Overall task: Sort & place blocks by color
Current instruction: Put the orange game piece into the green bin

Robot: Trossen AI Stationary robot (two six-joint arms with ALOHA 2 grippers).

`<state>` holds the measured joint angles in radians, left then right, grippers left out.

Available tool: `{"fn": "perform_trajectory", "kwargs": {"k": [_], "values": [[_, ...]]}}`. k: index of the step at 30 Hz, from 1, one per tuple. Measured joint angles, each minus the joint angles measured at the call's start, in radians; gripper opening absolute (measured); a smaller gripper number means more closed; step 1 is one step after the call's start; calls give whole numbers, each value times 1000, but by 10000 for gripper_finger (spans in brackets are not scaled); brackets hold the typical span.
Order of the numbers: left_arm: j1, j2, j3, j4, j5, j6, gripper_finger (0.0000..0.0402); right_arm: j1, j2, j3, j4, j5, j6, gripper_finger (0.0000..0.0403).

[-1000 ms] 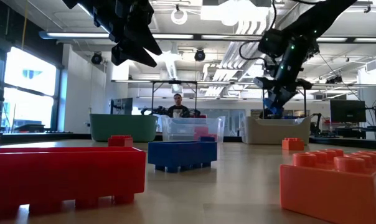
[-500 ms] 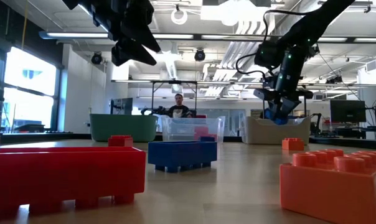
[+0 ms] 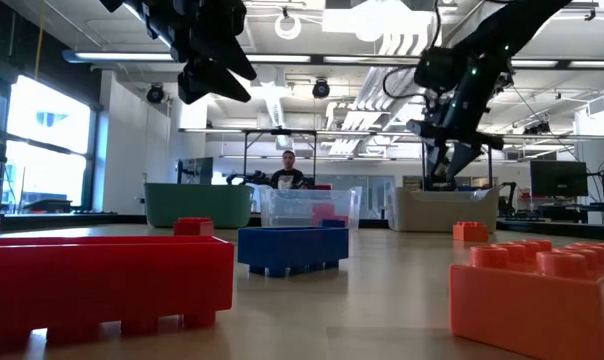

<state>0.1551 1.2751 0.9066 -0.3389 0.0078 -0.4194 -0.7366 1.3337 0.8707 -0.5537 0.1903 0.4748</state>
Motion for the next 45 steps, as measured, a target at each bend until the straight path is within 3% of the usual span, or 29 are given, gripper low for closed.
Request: {"fn": "perform_trajectory", "kwargs": {"k": [12, 28, 37, 45], "values": [[2, 0, 0, -7, -26, 29, 217, 194, -154, 0, -4, -60, 187, 196], [-31, 0, 0, -9, 33, 11, 220, 582, -171, 0, -4, -63, 512, 196], [-90, 0, 0, -16, 33, 6, 220, 800, -171, 0, -5, -62, 802, 196], [-106, 0, 0, -27, 30, -132, 220, 972, -171, 0, -69, -97, 1055, 196]]}}
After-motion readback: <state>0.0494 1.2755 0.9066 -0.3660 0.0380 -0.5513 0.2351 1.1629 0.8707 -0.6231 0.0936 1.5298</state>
